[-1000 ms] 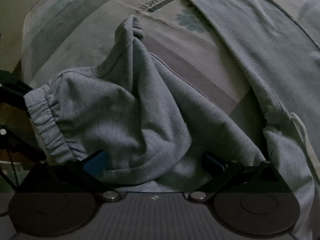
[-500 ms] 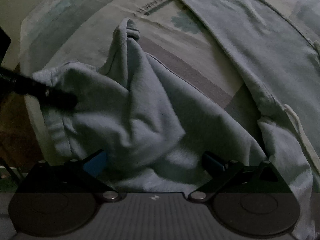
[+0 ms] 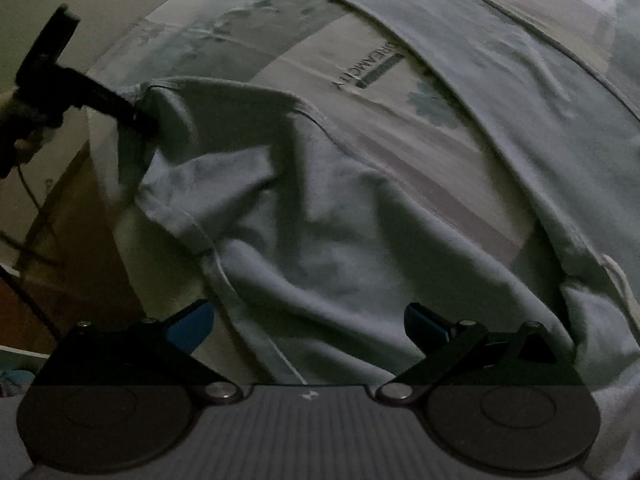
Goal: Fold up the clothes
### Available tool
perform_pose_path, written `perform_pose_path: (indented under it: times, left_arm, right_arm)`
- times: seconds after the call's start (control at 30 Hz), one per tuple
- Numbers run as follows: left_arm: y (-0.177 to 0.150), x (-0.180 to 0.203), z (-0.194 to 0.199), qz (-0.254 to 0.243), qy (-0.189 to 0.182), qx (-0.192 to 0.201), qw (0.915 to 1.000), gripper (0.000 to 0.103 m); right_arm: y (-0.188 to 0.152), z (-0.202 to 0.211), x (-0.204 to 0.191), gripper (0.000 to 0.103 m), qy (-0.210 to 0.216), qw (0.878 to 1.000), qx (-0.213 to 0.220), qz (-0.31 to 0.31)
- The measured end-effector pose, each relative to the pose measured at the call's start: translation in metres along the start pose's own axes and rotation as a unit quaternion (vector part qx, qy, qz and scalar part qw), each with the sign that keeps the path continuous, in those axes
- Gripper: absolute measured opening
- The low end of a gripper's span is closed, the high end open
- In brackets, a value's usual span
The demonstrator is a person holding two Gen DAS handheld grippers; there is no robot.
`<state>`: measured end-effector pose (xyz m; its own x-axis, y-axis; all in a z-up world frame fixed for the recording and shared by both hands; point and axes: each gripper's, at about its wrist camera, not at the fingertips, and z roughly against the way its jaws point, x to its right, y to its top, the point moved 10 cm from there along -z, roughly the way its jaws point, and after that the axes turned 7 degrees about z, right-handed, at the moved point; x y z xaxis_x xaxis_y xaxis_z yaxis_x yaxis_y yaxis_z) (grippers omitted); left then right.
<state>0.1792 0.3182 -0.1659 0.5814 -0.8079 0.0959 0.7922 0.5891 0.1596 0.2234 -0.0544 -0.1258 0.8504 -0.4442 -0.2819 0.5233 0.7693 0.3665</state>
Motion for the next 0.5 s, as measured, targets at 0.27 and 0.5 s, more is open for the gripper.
perform_pose_path:
  times: [0.27, 0.5]
  left_arm:
    - [0.037, -0.016, -0.016, -0.020, 0.027, -0.006, 0.9994, 0.014]
    - [0.074, -0.015, -0.028, -0.008, 0.028, 0.019, 0.9994, 0.023]
  right_arm:
    - [0.007, -0.002, -0.001, 0.103, 0.003, 1.000, -0.005, 0.000]
    - [0.008, -0.009, -0.006, 0.103, 0.001, 1.000, -0.013, -0.001]
